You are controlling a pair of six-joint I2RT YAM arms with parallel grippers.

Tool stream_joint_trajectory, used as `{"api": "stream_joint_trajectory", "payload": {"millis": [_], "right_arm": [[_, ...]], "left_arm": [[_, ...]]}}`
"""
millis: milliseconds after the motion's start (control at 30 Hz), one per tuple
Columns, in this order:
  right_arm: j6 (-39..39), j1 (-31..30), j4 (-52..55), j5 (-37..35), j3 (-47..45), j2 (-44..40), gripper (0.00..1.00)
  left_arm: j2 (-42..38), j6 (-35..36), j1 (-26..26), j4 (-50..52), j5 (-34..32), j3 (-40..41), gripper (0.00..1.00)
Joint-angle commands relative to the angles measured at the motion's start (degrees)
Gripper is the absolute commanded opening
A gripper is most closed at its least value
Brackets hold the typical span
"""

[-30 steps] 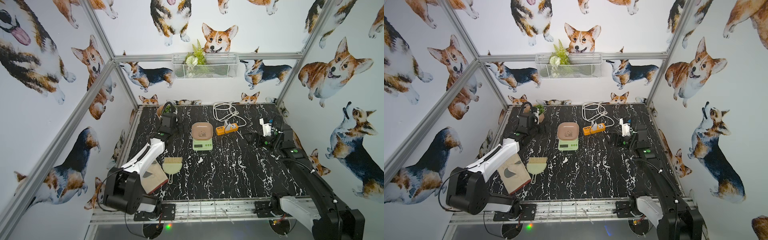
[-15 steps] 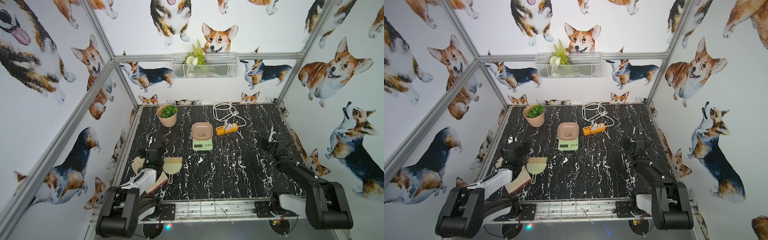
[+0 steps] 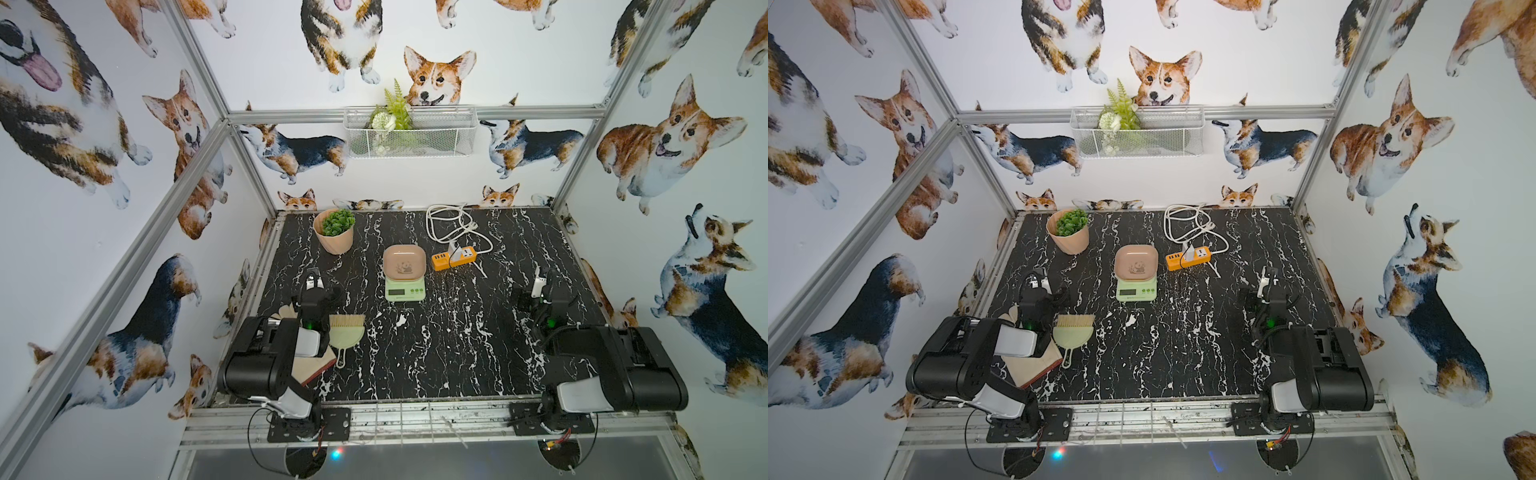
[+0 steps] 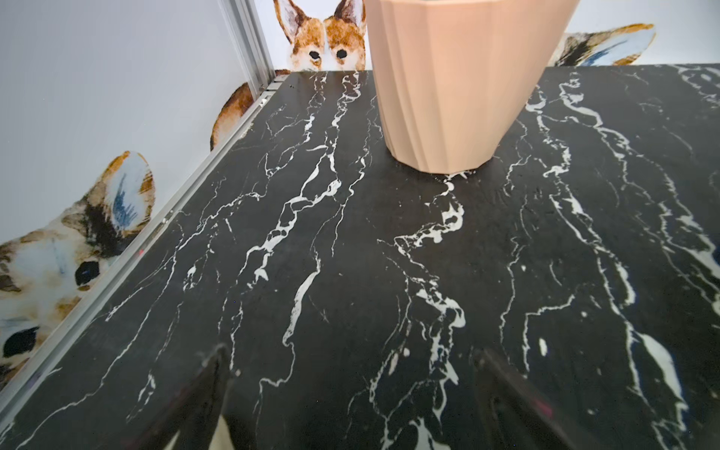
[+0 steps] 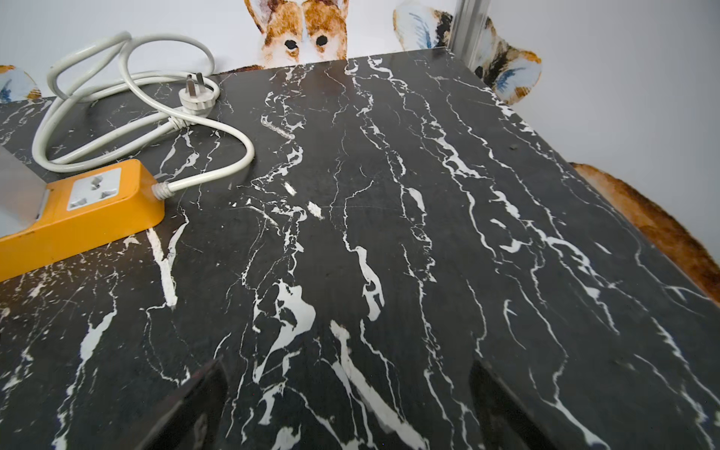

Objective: Charge the electronic scale
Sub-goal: Reset both arms

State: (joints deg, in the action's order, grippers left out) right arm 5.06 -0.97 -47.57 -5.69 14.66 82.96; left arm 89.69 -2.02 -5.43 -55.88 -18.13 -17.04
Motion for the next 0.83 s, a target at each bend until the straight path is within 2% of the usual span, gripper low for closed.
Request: {"api": "stream_joint_trajectory", "payload": {"millis": [0,100,167,233,333,800], "right_arm": [[-1.14,0.00,2.01,1.76,3.87,-1.37,1.00],[-1.86,0.01,-2.02,2.30,3.59,0.84,1.00],[-1.68,0.06,3.36,2.82,5.01,-0.72,1.00],[-1.73,0.13,-1.06,2.88,4.03,0.74,1.00],[-1.65,0.10,2.29,2.79,4.75,-0.37,1.00],[-1.63,0.13,0.77,2.86,4.46,0.20,1.00]], "left_arm": [[-0.11,1.03,-0.02,-1.29,2.08,-2.36,1.00],[0.14,1.44,-0.19,1.52,1.76,-4.11,1.00],[0.32,1.71,-0.19,1.42,1.66,-4.30,1.00],[0.37,1.60,-0.24,1.28,1.70,-4.26,1.00],[0.32,1.58,-0.25,1.46,1.74,-4.24,1.00],[0.30,1.54,-0.24,1.70,1.80,-4.37,1.00]]}}
